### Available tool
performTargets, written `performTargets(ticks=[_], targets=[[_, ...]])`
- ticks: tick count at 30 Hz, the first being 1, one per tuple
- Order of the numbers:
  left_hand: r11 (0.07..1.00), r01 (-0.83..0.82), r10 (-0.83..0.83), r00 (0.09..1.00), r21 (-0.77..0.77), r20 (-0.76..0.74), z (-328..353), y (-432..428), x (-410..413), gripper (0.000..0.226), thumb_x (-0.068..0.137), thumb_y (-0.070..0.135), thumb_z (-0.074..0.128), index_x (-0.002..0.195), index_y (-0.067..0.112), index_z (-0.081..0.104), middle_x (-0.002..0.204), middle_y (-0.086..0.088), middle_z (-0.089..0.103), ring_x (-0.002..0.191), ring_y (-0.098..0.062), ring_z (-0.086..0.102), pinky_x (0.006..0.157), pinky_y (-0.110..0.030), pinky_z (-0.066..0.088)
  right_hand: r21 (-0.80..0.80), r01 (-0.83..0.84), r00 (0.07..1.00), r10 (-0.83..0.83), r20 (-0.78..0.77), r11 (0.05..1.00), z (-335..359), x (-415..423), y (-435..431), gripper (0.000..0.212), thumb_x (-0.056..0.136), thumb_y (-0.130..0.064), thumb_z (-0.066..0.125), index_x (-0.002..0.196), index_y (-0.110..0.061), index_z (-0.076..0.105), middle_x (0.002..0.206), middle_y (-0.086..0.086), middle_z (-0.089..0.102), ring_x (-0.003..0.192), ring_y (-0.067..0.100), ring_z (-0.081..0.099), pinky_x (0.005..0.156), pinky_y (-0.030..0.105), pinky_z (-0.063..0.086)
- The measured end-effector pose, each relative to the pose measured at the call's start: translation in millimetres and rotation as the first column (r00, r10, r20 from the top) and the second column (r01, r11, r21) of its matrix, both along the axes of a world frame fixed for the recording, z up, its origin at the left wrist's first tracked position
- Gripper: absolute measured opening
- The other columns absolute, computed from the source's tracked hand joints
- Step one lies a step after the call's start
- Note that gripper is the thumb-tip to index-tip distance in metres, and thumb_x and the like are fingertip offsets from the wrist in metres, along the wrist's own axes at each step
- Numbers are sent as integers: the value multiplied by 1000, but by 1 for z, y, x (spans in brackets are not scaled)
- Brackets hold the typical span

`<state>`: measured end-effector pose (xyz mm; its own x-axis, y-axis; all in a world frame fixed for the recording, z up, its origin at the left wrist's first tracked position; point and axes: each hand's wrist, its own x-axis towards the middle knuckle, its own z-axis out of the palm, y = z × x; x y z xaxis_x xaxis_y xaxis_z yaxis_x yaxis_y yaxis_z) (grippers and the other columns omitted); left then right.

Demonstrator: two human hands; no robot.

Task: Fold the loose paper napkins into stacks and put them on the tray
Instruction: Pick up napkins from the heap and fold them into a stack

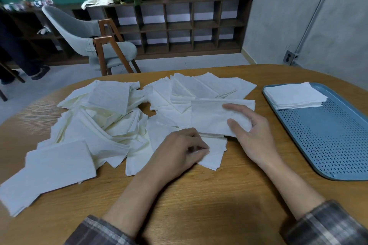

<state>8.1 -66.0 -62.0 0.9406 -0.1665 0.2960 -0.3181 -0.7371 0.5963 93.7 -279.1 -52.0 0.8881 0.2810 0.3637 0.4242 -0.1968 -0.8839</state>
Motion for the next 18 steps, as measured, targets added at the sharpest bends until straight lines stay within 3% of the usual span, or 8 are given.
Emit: performTargets(ticks=[5,12,18], targets=[[1000,-12,10,998,22,60,2,-1,-2,10,98,30,73,99,26,82,93,16,69,87,-4,65,75,-32,54,-4,-10,1000,10,-6,1000,1,0,-1,40,99,2,63,124,-28,74,125,-26,71,128,-8,57,106,6,37],[985,-48,69,990,-164,126,18,-5,-8,7,102,19,67,97,22,72,96,13,68,98,-11,65,83,-13,40,-18,-11,1000,11,-11,1000,0,0,-1,40,99,3,61,120,-29,76,123,-23,73,127,-6,58,99,5,39],[931,-105,157,979,-349,127,27,-10,-14,10,105,19,62,99,23,68,96,15,70,100,-10,66,86,-15,41,-52,2,1000,-1,9,999,0,-1,-1,40,100,2,61,116,-30,77,119,-29,72,123,-9,59,98,4,37]])
